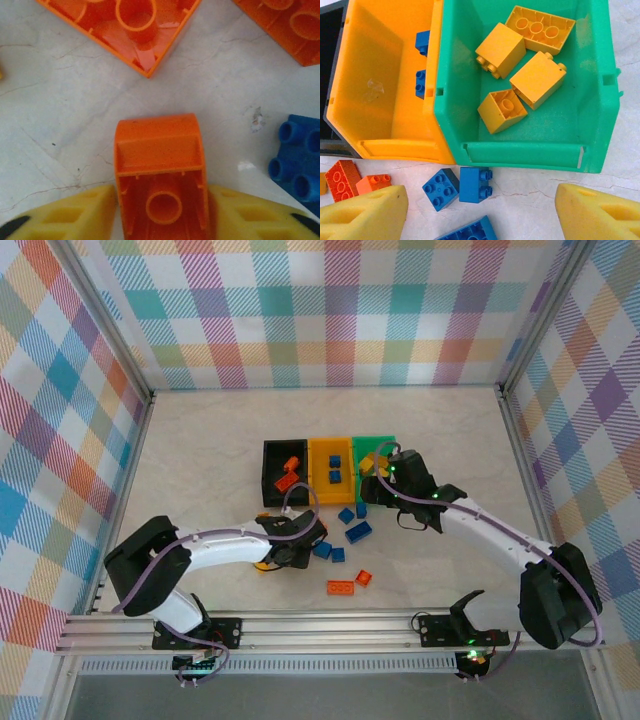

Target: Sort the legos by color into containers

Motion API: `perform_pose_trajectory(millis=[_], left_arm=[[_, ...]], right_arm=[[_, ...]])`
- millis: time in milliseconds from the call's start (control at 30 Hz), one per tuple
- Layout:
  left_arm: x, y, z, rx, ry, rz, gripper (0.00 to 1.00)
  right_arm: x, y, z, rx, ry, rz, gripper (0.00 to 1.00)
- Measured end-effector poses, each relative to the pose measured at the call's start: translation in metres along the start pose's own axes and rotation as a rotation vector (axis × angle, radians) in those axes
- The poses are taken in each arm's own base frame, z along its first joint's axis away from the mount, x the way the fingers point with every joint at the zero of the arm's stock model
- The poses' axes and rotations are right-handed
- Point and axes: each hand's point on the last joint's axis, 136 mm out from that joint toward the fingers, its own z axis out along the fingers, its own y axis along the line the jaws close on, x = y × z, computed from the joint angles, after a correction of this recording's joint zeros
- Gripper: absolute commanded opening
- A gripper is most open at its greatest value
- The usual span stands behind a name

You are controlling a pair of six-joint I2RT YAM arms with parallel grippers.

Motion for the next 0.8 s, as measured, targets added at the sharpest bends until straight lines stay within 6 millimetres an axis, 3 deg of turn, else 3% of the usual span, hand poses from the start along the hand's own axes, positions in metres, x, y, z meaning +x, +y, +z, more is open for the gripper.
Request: perform_pose_trajectory(millis=[133,267,400,500,633,700,800], left_arm=[[-0.002,-0.001,0.000,0.003,-0.007,0.001,0.29],[-0.002,-0.001,-0.003,0.008,-0.009,-0.003,0.25],[-0.015,-0.001,-0.028,0.064,-0.060,-0.036,0.26],[-0.044,0.003,-0.062,0.141,-0.137,-0.114,0.26],[-0.105,0.023,-0.098,0.178,-0.253,-0.240,0.27],[-0.130,0.031,-0.102,0.167,-0.281,-0.275,0.26],[-0.159,0.042,-0.088,0.125,-0.276,-0.309,0.24]], right_arm=[[0.001,0.000,0.000,-0.001,-0.002,0.000,0.78],[0.001,-0.001,0.000,0.000,0.000,0.000,0.78],[0.003,-0.002,0.000,-0.001,-0.001,0.000,0.78],[0.006,-0.003,0.000,-0.001,0.002,0.001,0.78],[0.010,-0.004,0.002,-0.003,0.014,0.007,0.78],[0.011,-0.003,0.002,-0.008,0.018,0.010,0.78],[0.012,-0.003,0.002,-0.010,0.020,0.012,0.78]])
